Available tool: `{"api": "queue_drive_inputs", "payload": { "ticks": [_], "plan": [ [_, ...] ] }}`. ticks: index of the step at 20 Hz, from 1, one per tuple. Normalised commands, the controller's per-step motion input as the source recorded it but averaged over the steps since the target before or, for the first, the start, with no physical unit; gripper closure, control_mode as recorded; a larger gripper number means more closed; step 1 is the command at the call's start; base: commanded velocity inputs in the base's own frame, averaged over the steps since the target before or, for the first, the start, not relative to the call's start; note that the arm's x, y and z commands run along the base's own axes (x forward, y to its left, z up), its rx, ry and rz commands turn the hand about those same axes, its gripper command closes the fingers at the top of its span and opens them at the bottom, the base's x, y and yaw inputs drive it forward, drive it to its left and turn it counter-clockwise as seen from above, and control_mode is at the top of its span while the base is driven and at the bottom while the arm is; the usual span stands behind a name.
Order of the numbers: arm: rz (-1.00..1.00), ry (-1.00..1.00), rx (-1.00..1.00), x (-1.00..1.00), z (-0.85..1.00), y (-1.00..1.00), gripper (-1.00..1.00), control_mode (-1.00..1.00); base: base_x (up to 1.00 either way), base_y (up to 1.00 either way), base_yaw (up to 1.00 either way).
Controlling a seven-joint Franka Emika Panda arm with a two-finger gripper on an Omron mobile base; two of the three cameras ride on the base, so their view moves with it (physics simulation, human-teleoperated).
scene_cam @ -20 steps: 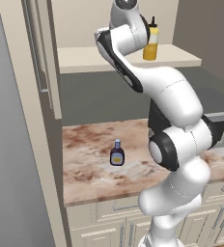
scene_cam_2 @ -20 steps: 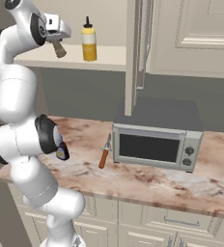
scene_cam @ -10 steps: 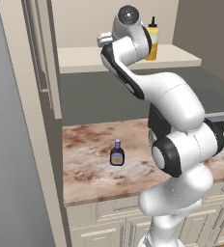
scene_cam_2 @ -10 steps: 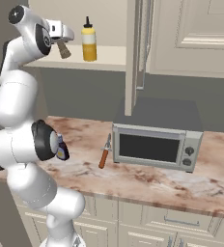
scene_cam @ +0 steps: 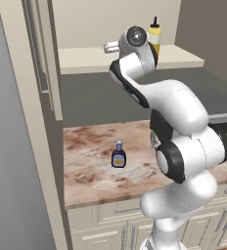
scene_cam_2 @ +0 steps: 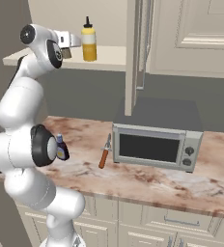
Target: There are various items on the counter. Only move the condiments/shakers into the cabinet.
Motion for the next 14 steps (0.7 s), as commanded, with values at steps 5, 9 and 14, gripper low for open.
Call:
{"api": "queue_drive_inputs", "payload": {
  "ticks": [5, 9, 14],
  "plan": [
    [0.00, -0.05, 0.00, -0.30, 0.00, 0.00, -1.00, -1.00, 0.00, 0.00, 0.00],
    [0.00, -0.28, 0.01, -1.00, 0.01, 0.00, -1.00, -1.00, 0.00, 0.00, 0.00],
    [-0.03, -0.21, 0.07, -1.00, 0.12, -0.02, -1.00, -1.00, 0.00, 0.00, 0.00]
  ]
}}
